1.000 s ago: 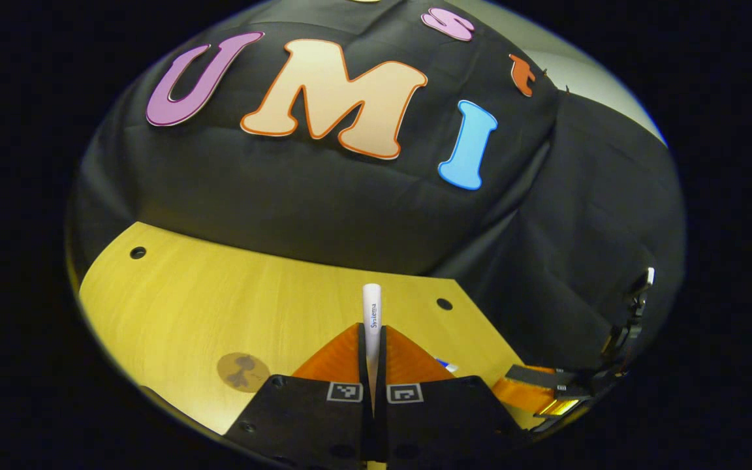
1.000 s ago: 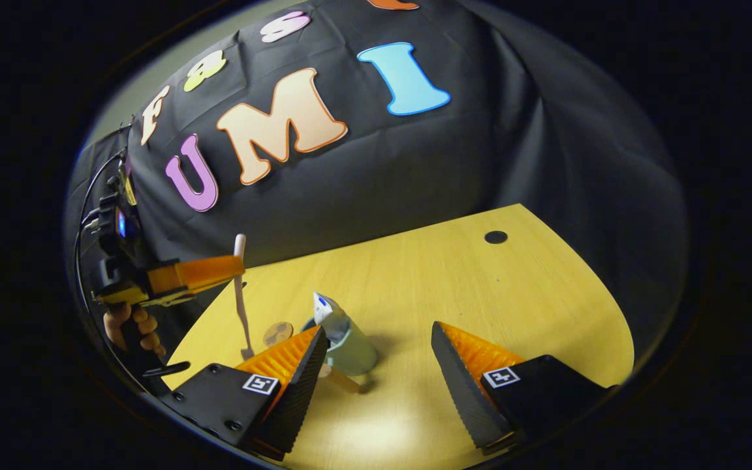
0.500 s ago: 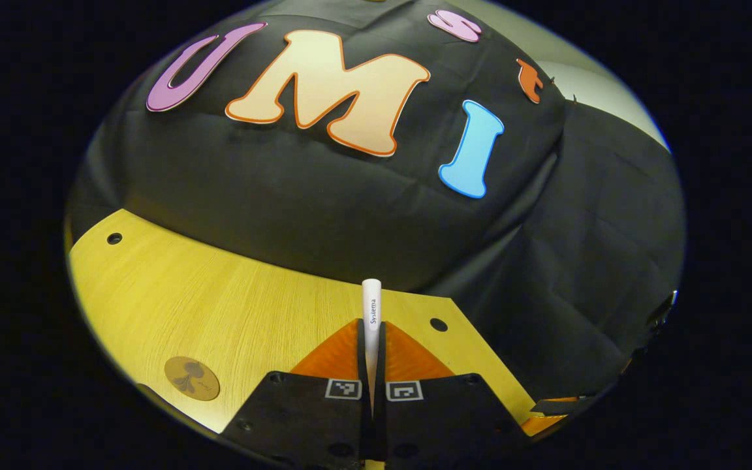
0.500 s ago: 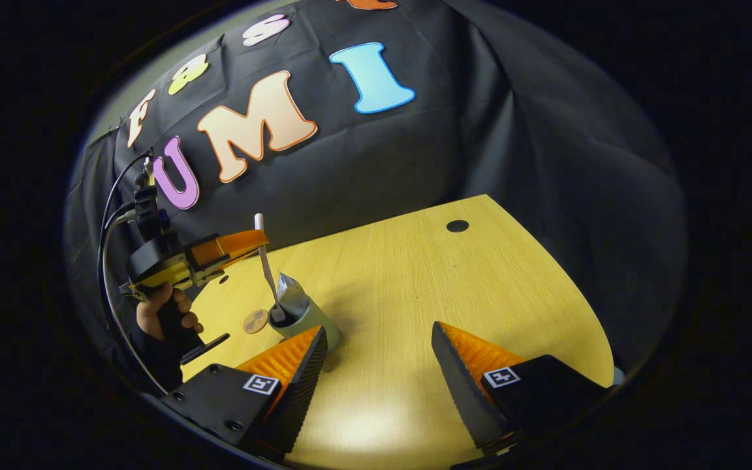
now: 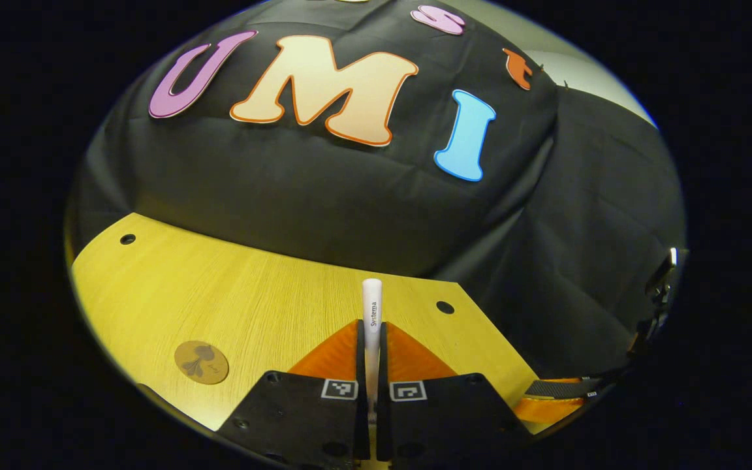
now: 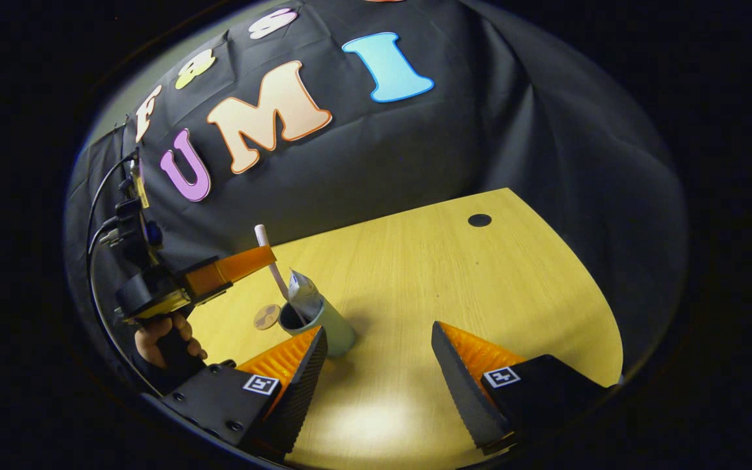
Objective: Put the toothbrush and toothpaste on the desktop into the cup, then pick up the cup and place it on the coaster on the desktop.
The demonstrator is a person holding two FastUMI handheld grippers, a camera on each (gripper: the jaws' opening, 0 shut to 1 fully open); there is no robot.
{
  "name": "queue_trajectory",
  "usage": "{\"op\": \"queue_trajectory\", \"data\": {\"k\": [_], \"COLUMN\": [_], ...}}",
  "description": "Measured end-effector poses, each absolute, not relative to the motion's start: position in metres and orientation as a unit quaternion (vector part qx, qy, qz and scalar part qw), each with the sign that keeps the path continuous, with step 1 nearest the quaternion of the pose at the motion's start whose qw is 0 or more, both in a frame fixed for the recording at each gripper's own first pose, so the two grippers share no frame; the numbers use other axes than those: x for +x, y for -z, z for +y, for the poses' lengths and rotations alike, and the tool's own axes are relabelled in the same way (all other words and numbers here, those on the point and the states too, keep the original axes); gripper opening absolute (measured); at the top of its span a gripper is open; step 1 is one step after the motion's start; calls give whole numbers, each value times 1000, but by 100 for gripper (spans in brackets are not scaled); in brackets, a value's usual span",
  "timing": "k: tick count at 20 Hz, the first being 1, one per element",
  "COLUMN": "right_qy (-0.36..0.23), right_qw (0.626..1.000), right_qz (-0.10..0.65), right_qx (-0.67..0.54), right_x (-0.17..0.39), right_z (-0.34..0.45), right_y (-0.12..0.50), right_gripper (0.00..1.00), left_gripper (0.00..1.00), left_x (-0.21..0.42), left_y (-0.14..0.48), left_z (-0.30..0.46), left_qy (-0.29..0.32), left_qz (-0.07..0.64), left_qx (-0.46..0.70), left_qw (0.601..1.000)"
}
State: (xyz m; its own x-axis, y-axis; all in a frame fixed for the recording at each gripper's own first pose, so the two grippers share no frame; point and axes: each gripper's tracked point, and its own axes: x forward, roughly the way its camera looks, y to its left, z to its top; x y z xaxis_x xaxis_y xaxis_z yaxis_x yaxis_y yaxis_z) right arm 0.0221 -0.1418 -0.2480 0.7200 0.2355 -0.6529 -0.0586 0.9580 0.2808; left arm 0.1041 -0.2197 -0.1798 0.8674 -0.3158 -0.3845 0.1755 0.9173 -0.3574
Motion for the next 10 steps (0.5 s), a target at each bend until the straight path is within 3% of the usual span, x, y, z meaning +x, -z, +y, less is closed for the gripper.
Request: {"op": "queue_trajectory", "data": {"k": [4, 7, 10], "right_qy": [-105, -130, -137], "right_qw": [900, 887, 881], "right_qz": [404, 427, 443], "right_qx": [126, 115, 95], "right_x": [22, 19, 20], "right_z": [-121, -100, -87], "right_y": [261, 262, 269], "right_gripper": [97, 98, 98], "left_gripper": [6, 22, 28], "left_x": [75, 59, 44], "left_y": [181, 193, 211], "left_z": [-227, -228, -220], "left_qy": [149, 153, 155], "left_qz": [236, 248, 273], "left_qx": [-141, -138, -136], "left_qw": [950, 947, 940]}}
